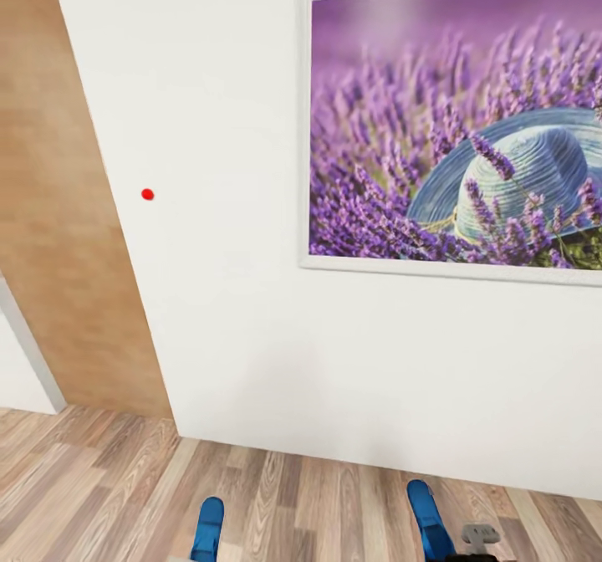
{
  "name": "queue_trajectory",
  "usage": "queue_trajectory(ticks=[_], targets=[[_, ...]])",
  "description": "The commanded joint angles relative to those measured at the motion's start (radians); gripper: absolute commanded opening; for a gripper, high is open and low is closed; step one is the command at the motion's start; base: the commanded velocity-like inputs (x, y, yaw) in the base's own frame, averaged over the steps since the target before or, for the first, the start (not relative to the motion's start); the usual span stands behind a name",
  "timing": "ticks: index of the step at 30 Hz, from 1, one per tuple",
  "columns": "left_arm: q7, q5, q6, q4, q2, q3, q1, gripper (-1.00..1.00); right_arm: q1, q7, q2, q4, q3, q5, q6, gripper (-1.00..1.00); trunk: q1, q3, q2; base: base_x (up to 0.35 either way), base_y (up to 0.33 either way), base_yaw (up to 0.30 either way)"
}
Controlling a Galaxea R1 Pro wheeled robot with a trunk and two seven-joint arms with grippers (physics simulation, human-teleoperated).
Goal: In the bedroom, move the book from the bed onto either nightstand, and place the two sandals side by side next to the bed.
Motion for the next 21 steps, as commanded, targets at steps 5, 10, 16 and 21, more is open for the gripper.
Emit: queue_trajectory(ticks=[5,10,16,21], targets=[[-0.003,-0.007,-0.003,0.001,0.0,0.009,-0.001,-1.0,-0.001,0.004,0.0,0.004,0.007,-0.011,-0.002,-1.0,0.001,0.0,-0.001,0.114,0.0,0.283],[-0.003,-0.007,-0.003,0.001,0.0,0.009,-0.001,-1.0,0.0,0.004,0.0,0.003,0.007,-0.011,-0.002,-1.0,0.001,0.0,-0.001,0.011,0.0,0.29],[-0.003,-0.008,-0.003,0.001,0.0,0.009,-0.001,-1.0,0.0,0.004,0.0,0.003,0.007,-0.011,-0.002,-1.0,0.001,0.0,-0.001,0.188,0.0,0.291],[-0.003,-0.008,-0.003,0.001,0.0,0.009,-0.001,-1.0,-0.001,0.004,0.0,0.004,0.007,-0.011,-0.002,-1.0,0.001,0.0,-0.001,0.313,0.0,0.291]])
